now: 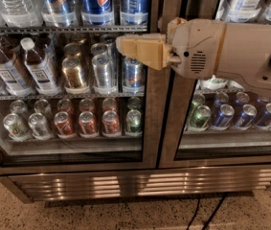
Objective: Open left fridge door
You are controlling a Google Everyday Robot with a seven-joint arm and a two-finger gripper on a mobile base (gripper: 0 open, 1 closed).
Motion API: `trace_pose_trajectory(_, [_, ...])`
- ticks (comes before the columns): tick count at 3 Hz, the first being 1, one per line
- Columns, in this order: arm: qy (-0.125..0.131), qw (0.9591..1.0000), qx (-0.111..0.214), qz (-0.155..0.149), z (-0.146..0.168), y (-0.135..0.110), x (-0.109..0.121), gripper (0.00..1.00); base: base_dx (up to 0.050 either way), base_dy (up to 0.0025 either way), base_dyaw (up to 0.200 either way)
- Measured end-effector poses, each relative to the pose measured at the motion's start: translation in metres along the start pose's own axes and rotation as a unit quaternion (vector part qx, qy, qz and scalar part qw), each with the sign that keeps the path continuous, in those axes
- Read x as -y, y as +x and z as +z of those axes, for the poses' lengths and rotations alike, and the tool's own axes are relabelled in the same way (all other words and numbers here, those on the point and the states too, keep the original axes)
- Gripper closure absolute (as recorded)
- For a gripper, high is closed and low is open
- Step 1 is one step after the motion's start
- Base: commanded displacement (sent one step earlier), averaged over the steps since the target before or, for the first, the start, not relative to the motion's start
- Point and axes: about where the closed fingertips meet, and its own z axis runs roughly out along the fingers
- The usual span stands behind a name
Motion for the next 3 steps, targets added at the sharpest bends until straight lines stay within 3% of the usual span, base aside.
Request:
trace_pose_trajectory(1, [0.000, 1.0000, 0.000, 0.000, 0.0000, 0.0000, 0.0000, 0.88, 0.000, 0.00000, 0.000])
trace_pose_trajectory(2, [0.000, 1.0000, 0.000, 0.000, 0.0000, 0.0000, 0.0000, 1.00, -0.050, 0.00000, 0.000])
trace_pose_trajectory(3, [0.000, 1.0000, 0.000, 0.000, 0.0000, 0.0000, 0.0000, 1.00, -0.050, -0.00004, 0.000])
